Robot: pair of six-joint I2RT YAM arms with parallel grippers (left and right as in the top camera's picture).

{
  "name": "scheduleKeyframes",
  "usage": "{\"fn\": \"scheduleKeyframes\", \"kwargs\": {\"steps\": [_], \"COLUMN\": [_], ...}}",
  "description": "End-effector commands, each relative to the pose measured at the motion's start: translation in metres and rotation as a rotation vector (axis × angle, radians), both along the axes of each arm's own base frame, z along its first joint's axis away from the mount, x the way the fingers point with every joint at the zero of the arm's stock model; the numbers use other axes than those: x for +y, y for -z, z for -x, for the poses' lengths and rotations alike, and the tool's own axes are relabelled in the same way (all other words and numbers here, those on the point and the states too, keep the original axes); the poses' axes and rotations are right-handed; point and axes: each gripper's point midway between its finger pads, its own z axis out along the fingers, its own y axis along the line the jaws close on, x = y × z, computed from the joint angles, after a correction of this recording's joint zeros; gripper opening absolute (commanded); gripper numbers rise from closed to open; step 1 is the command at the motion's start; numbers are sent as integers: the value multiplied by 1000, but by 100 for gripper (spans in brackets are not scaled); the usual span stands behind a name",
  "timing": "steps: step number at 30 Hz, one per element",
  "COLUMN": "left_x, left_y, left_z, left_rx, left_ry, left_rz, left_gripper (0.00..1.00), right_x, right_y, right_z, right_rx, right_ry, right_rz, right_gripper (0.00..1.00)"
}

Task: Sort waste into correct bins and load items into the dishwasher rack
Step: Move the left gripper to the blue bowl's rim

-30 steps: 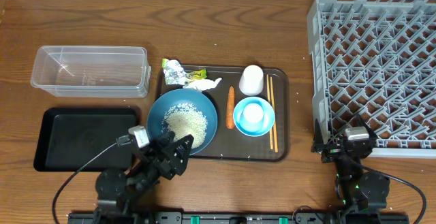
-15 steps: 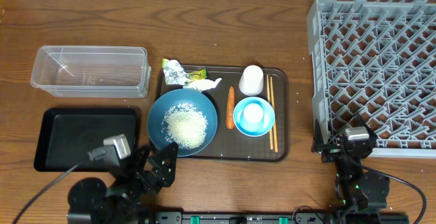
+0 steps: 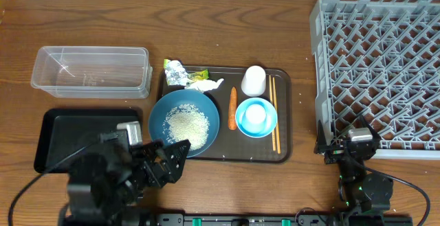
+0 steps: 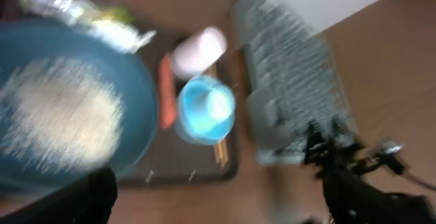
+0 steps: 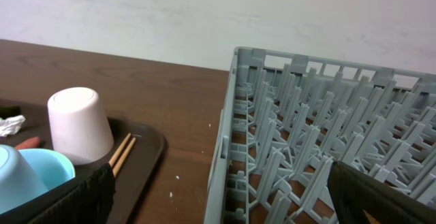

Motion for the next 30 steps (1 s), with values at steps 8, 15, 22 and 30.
{"fn": "scheduleKeyframes", "kwargs": {"steps": [8, 15, 22, 30], "left_x": [33, 32, 3, -14], "left_y": [17, 36, 44, 60], "left_z": [-26, -39, -30, -13], "left_rx": [286, 415, 532, 537], "left_ry": [-69, -95, 25, 77], "left_rz": [-276, -254, -145, -347], "left_gripper": [99, 99, 99, 99], "right_x": [-3, -3, -3, -3], "right_y": [0, 0, 0, 0], "right_z": [0, 0, 0, 0], "right_rx": [-4, -4, -4, -4], "right_ry": [14, 14, 14, 14], "right_rz": [13, 13, 13, 13], "right_gripper": [99, 99, 99, 99]}}
